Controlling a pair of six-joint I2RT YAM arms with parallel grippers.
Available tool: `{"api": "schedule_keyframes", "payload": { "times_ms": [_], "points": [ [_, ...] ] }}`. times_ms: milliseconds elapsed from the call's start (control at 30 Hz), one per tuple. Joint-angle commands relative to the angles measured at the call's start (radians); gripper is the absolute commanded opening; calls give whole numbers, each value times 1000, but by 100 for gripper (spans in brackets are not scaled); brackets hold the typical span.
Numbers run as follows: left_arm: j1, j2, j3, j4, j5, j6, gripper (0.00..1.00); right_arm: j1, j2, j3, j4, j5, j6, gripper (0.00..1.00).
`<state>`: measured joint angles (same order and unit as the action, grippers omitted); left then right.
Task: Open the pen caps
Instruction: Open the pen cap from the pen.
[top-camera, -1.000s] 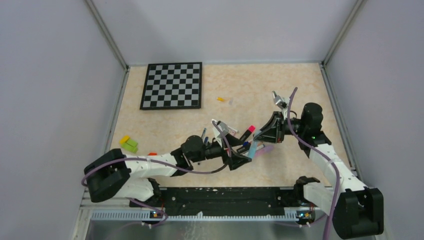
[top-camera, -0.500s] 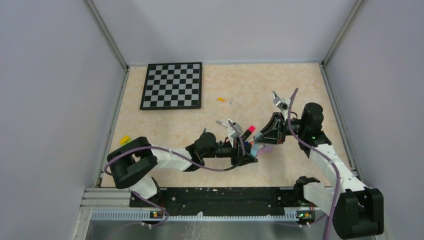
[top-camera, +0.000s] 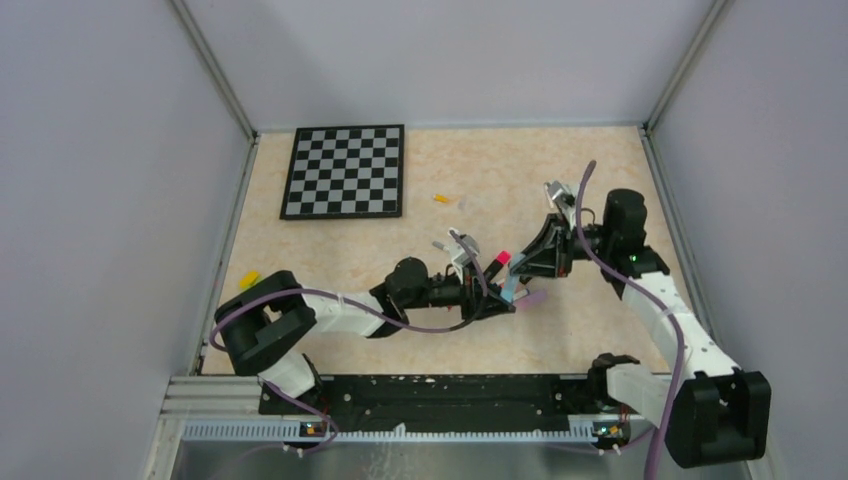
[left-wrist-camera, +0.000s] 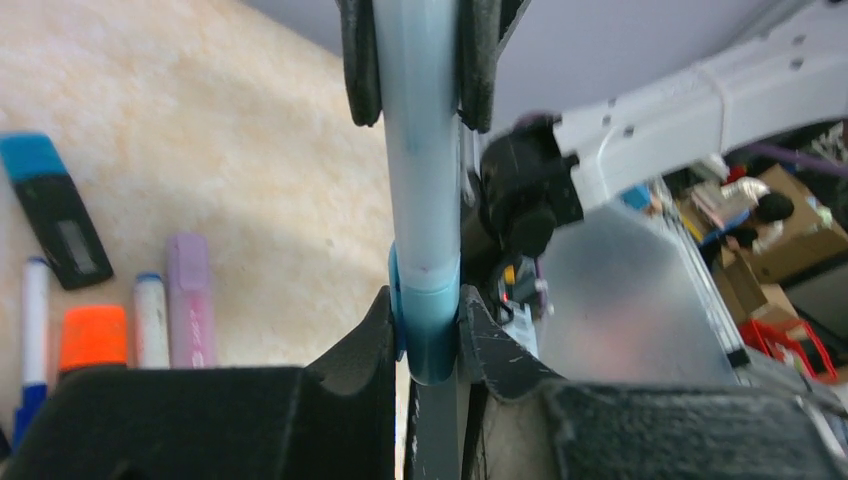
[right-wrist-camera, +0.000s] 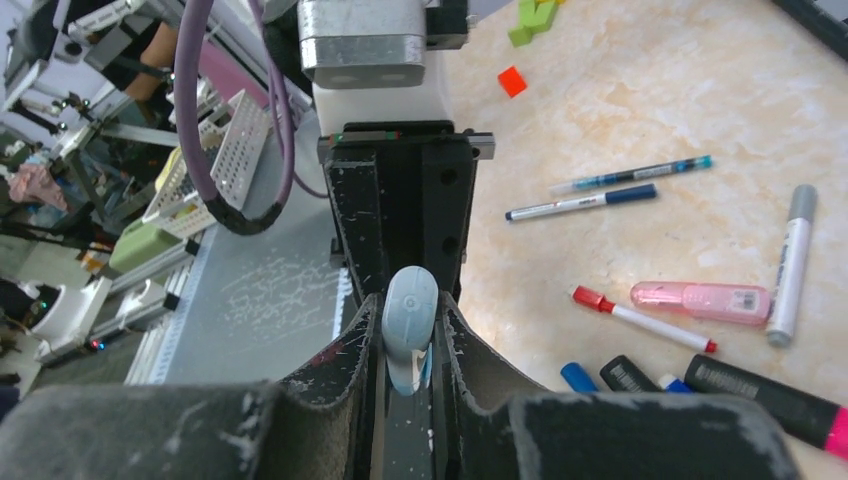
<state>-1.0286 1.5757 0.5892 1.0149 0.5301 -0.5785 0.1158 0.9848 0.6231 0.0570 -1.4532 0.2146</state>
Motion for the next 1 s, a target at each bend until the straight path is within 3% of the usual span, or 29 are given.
{"api": "schedule_keyframes", "payload": {
  "times_ms": [0, 133, 367, 667, 800, 967],
  "points": [
    [1, 7, -12, 40, 61, -9, 0, -59, 109, 303, -340, 91, -302, 0],
    [3, 3, -41, 47, 73, -13, 0, -86, 196, 463, -375, 87, -300, 0],
    [15, 2, -73, 44, 97, -14, 0, -112, 199, 486, -44, 57, 10, 0],
    [22, -47, -117, 34, 113, -11, 0, -139, 236, 546, -55, 83, 4, 0],
    [36, -157, -123, -144, -29, 54, 0, -192, 237, 521, -196, 279, -107, 0],
    [67, -289, -31, -490, -319, 149, 0, -280, 225, 360, -130, 581, -112, 0]
  ]
}}
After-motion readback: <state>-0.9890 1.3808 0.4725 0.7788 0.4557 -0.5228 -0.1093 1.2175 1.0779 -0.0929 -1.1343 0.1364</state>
